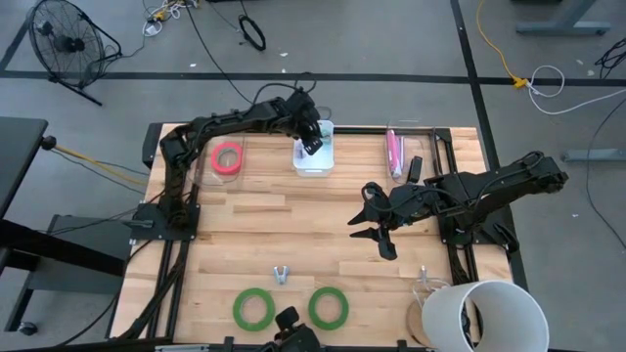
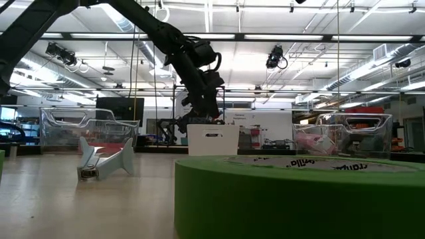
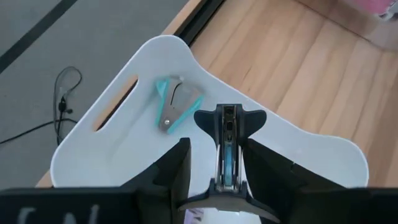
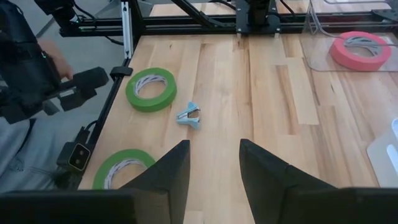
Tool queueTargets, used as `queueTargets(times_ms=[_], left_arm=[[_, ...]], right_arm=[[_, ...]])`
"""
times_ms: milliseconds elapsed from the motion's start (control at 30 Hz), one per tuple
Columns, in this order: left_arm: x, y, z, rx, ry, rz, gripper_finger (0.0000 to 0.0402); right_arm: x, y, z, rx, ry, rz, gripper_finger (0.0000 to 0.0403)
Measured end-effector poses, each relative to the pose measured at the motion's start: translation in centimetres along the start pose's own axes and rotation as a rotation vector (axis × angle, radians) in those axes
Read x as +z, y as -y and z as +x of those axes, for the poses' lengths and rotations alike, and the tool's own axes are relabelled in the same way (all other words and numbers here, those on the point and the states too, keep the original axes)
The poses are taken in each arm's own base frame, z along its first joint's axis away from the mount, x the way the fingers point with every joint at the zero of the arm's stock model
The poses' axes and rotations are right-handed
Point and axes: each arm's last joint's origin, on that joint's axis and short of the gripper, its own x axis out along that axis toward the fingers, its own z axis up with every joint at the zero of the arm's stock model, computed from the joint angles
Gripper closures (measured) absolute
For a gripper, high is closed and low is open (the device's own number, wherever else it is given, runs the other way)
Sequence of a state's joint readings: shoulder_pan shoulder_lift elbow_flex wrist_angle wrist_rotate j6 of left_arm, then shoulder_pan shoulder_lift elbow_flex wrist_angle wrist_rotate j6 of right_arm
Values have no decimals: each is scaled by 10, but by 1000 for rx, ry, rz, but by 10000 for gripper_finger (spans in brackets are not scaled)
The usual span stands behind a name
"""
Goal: Pick and place Stapler, Stapler remover, tape
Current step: Put the black staple remover into the white bin, then put the light blue staple remover into the white bin
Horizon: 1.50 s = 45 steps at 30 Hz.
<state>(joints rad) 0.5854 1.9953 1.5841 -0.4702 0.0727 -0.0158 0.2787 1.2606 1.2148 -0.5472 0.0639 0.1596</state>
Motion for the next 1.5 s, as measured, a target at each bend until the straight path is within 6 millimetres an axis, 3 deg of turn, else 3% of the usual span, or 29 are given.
queueTargets(times_ms=[167,300,700,1033,1133,1300,1500], left_arm=[[0,0,0,2,4,1,203],[0,0,0,13,4,0,183],[0,0,0,15,4,0,196],[-3,13,0,-4,-34,56,198],[-10,21,-4,-16,-102,93,198],[-17,40,-27,-42,-202,145,198],[-31,82,-61,-98,-323,233,198]], right_arm=[[0,0,0,-1,0,-11,266],[0,0,0,0,0,-11,266],[0,0,0,0,0,-11,266],[0,0,0,0,0,-14,266],[0,0,0,0,0,-14,266],[0,0,0,0,0,-18,266],[1,0,0,1,7,-17,266]])
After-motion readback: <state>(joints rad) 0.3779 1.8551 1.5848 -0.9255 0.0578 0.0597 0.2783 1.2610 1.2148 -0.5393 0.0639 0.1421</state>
